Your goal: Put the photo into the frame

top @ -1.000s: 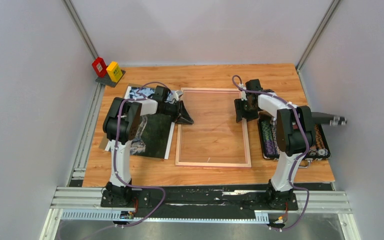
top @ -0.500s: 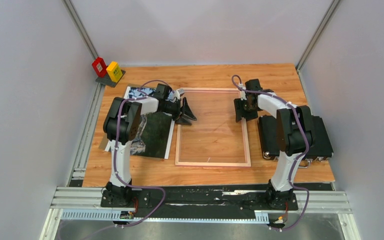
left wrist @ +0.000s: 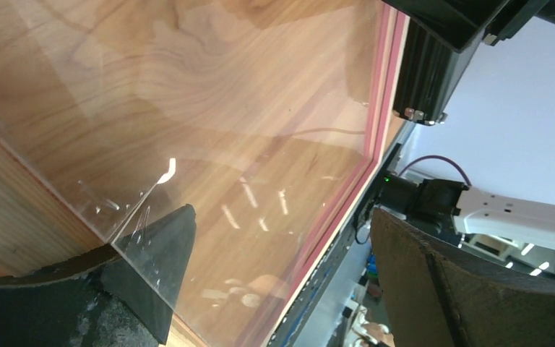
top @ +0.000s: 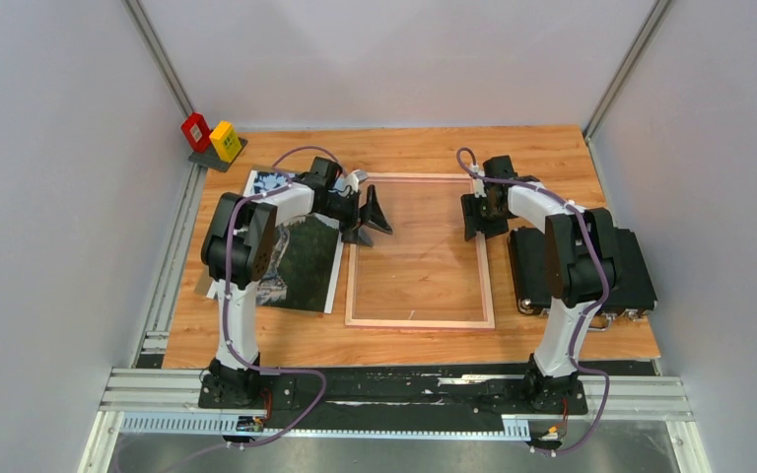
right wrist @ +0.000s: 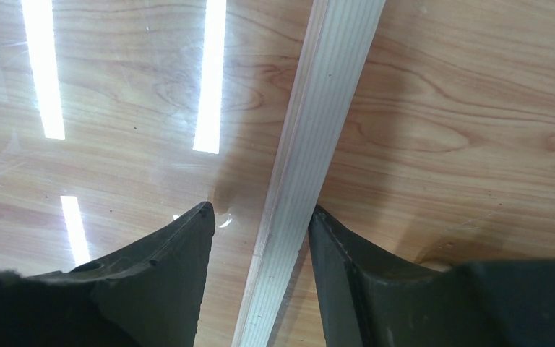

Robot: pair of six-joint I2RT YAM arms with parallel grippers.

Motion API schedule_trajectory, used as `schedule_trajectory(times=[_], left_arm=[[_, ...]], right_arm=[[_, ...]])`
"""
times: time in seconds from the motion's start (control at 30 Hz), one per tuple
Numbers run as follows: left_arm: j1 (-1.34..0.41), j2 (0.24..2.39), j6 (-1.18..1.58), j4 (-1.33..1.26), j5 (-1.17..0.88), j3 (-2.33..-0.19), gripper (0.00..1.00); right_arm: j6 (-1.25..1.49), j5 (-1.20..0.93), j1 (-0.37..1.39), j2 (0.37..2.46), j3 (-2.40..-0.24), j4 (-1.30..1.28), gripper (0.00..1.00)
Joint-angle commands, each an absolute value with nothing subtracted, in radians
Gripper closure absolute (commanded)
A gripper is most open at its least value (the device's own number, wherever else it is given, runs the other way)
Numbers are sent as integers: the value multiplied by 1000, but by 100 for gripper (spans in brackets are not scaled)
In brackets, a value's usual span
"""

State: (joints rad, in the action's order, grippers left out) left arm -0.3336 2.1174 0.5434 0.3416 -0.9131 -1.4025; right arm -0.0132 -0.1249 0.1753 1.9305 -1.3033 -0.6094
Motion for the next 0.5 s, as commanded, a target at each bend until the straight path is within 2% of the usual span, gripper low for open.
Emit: schedule_trajectory(times=[0.0,0.47], left_arm=[[-330,2063,424,452,-793,-1435,0],[-331,1978,305,630,-643,-1480,0]], right_arm=[[-27,-164,196,1988,-1275,-558,47],[-29,-161,196,1977,-1272,-560,47]])
